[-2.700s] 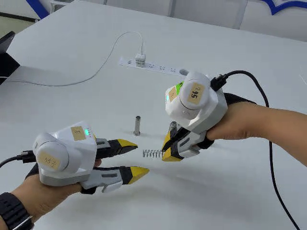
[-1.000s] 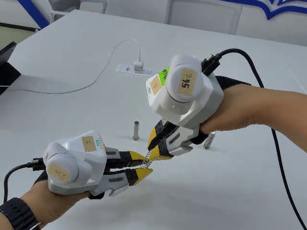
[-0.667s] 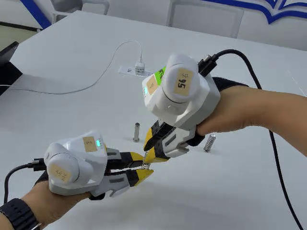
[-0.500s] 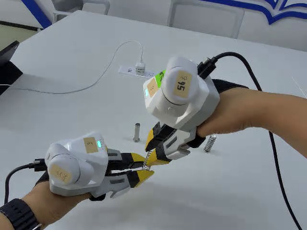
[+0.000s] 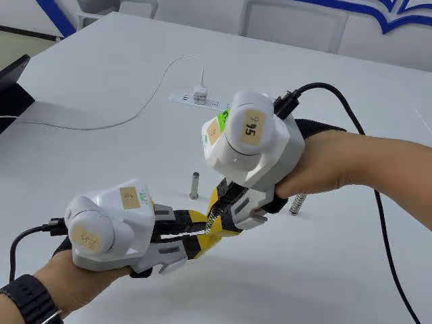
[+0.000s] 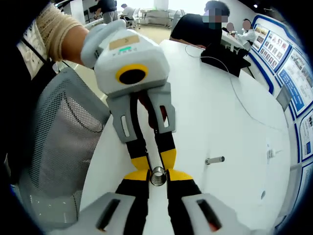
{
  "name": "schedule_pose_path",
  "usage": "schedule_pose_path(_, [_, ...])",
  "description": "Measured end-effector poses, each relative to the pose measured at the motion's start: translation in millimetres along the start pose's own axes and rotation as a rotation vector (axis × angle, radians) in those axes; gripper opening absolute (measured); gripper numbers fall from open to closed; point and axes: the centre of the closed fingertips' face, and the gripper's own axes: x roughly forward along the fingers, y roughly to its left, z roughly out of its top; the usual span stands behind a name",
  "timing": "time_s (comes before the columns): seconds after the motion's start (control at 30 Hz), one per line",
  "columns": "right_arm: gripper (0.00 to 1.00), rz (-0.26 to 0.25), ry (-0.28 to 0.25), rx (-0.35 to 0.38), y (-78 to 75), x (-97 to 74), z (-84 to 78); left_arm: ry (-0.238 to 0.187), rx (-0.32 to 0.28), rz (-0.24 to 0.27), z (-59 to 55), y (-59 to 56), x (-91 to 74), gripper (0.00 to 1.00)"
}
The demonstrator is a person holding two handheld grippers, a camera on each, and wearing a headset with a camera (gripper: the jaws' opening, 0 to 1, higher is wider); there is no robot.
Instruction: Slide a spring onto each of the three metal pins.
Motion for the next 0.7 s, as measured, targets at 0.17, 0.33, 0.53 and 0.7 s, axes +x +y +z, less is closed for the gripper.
schedule_pose_path(0.17, [0.13, 0.0, -0.002, 0.007, -0.5, -0.3, -0.6, -0.002, 0.002, -0.002, 0.5, -0.6, 0.5, 0.11])
schedule_pose_path(0.33, [0.13, 0.006, 0.0, 0.009, 0.0, 0.9, -0.3, -0.001, 0.011, 0.0, -0.7, -0.8, 0.3, 0.11])
schedule_pose_path(0.53, [0.12, 0.002, 0.0, 0.017, -6.0, 1.5, 0.0, 0.004, -0.007, 0.012, -5.1, 2.1, -0.5, 0.19])
schedule_pose_path(0.7, [0.13, -0.002, 0.001, 0.017, -9.8, 0.5, 0.3, 0.012, -0.023, 0.025, -13.0, 5.0, -4.8, 0.24])
